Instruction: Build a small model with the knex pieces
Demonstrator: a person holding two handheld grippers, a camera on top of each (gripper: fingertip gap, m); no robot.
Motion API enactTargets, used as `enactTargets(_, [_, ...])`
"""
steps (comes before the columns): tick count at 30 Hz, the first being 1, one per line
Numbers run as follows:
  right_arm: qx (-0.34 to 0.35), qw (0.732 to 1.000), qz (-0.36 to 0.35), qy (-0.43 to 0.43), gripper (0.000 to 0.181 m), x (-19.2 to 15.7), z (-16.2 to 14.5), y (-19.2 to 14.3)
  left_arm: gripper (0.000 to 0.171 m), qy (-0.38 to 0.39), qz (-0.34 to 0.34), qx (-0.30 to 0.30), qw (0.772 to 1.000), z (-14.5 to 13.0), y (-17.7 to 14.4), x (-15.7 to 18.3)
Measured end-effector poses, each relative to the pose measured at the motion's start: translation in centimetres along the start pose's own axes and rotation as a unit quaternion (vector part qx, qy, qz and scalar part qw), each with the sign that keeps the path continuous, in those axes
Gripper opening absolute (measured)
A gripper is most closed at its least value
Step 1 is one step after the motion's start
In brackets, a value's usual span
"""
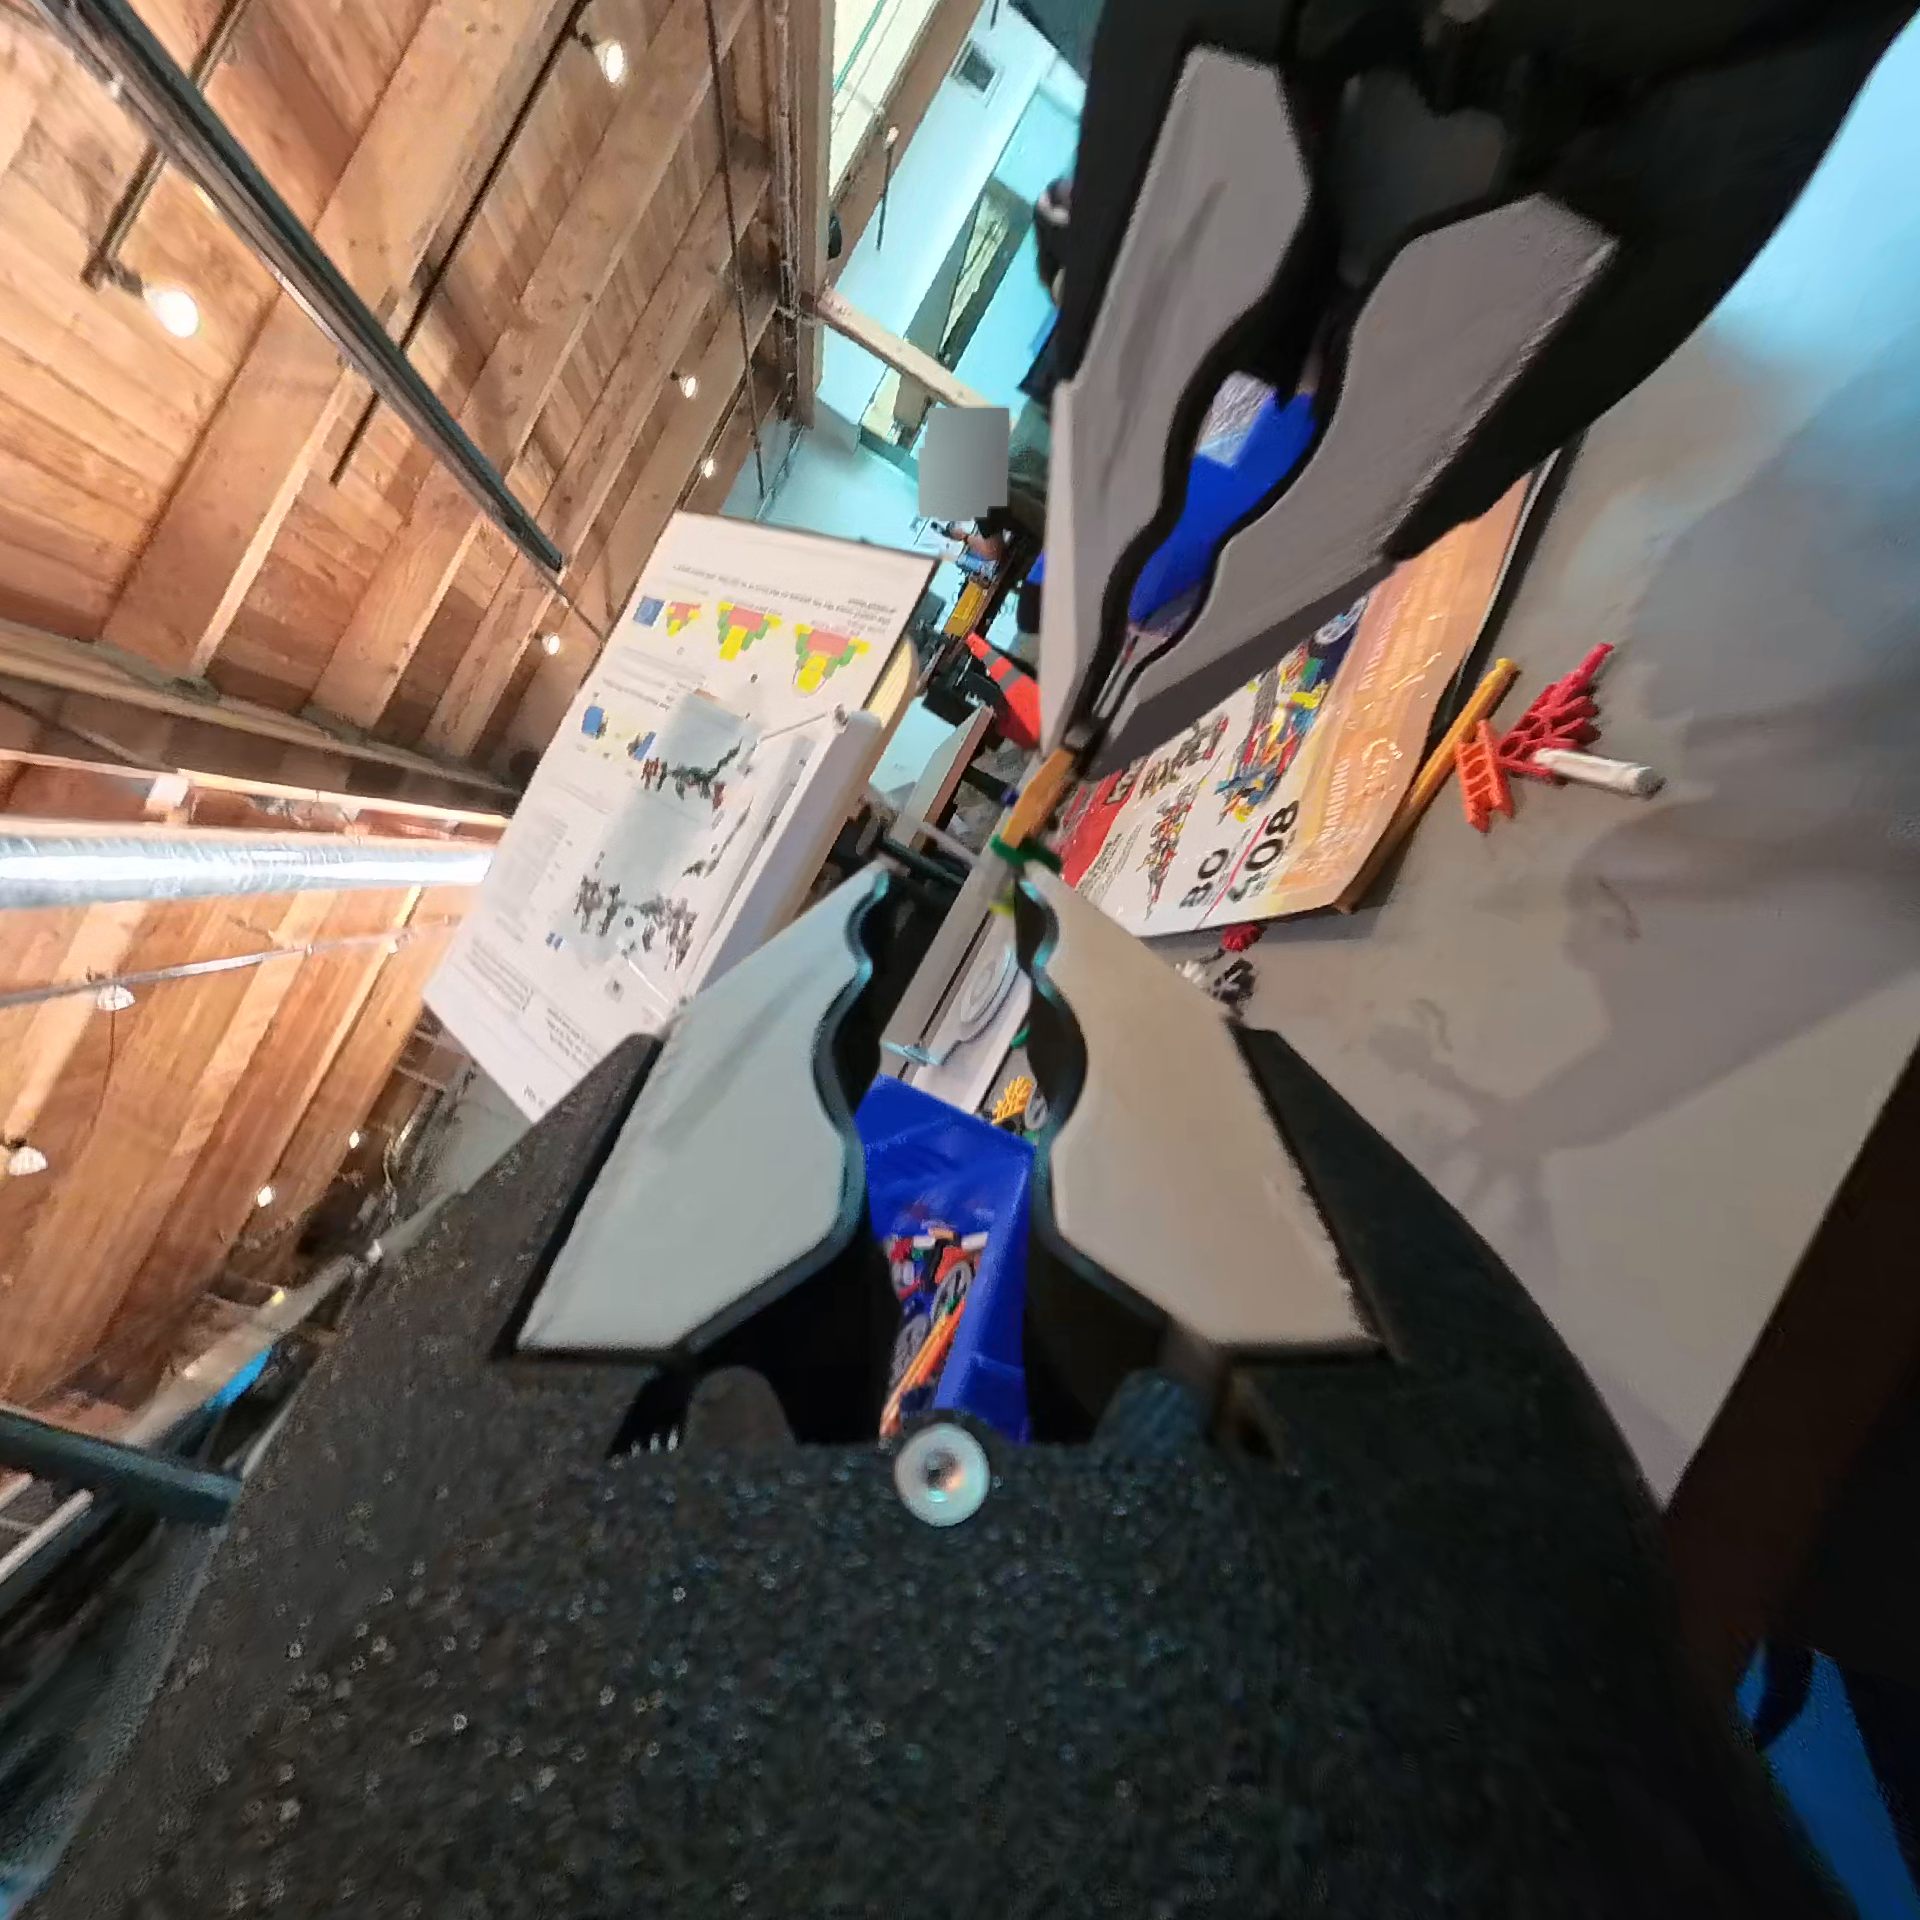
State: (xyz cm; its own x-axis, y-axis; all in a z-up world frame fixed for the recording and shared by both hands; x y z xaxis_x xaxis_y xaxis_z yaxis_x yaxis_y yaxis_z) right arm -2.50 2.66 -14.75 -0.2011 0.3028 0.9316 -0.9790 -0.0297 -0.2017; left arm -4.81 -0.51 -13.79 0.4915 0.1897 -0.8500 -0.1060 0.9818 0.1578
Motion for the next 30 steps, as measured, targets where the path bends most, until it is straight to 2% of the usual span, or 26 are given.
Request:
enactTargets(5, [-0.008,1.0,-0.006,-0.016,0.002,0.1,-0.2,-0.1,0.02,-0.006,-0.002,-0.019,1.0,-1.0,-0.3,-0.2])
enactTargets(11, [-0.016,0.999,-0.018,-0.034,0.002,0.3,-0.1,-0.1,0.02,0.014,-0.013,-0.018,1.0,-0.6,-0.3,0.5])
enactTargets(16, [-0.019,1.0,-0.01,-0.021,0.002,0.0,-0.5,0.0,0.021,0.019,-0.013,-0.032,0.999,-1.2,-0.3,0.2])
enactTargets(22, [-0.058,0.995,0.075,0.02,0.002,-4.0,-2.4,1.4,0.02,-0.003,-0.023,-0.083,0.996,-3.9,-1.5,-0.1])
enactTargets(30, [-0.09,0.988,0.118,-0.029,0.003,-8.4,-1.9,2.8,0.02,-0.009,-0.048,-0.124,0.991,-6.3,-3.2,1.4])
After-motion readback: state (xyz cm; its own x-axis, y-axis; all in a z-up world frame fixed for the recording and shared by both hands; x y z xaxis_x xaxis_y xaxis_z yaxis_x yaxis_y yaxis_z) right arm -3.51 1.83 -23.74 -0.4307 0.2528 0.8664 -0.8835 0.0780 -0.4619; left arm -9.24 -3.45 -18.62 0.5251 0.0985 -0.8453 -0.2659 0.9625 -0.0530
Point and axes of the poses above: each gripper's, where its closed fingertips meet, y out along the fingers, z out of its top, x = y × z across the jaws, the point moved 1 cm from there along -y, back along the fingers, and after that the axes turned 6 degrees about z, right-handed, at the moved point
